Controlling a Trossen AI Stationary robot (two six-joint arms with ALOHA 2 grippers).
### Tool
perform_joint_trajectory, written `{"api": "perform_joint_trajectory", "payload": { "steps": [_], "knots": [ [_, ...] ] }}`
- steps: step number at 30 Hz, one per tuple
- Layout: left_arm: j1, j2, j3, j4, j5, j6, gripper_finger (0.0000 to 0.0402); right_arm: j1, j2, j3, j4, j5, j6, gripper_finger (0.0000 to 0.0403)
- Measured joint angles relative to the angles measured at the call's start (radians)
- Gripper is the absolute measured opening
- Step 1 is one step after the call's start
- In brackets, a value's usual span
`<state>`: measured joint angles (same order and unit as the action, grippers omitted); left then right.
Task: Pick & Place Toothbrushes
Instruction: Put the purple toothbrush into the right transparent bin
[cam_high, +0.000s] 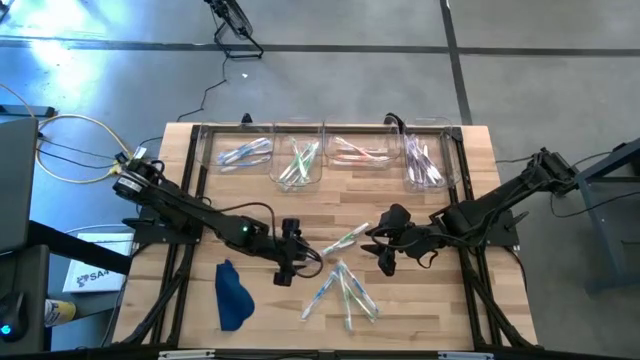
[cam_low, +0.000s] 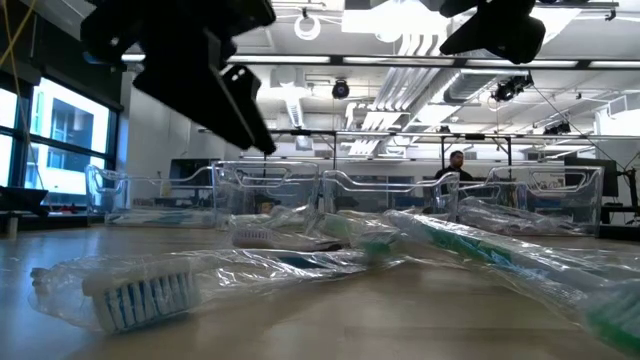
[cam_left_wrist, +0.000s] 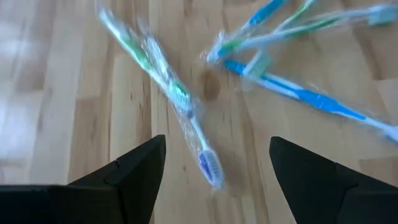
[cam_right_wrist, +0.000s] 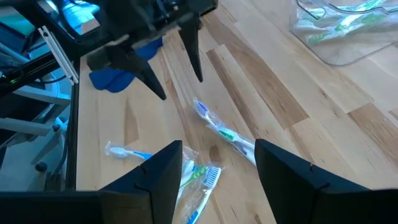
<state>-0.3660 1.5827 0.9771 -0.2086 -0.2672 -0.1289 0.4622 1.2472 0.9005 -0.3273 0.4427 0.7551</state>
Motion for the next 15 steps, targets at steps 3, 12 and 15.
{"api": "perform_joint_trajectory", "payload": {
  "steps": [3,12,15],
  "knots": [
    [0.000,0.029,0.000,0.000,0.000,-0.032,0.0281,0.000,0.000,0.000,-0.001,0.000,0.000,0.0194],
    [0.000,0.099,0.000,-0.004,0.000,-0.168,0.0281,0.000,0.000,0.000,-0.008,0.000,0.000,0.0194],
    [0.000,0.113,0.000,-0.003,0.005,-0.176,0.0281,0.000,0.000,0.000,-0.008,0.000,0.000,0.0194]
  ]
}}
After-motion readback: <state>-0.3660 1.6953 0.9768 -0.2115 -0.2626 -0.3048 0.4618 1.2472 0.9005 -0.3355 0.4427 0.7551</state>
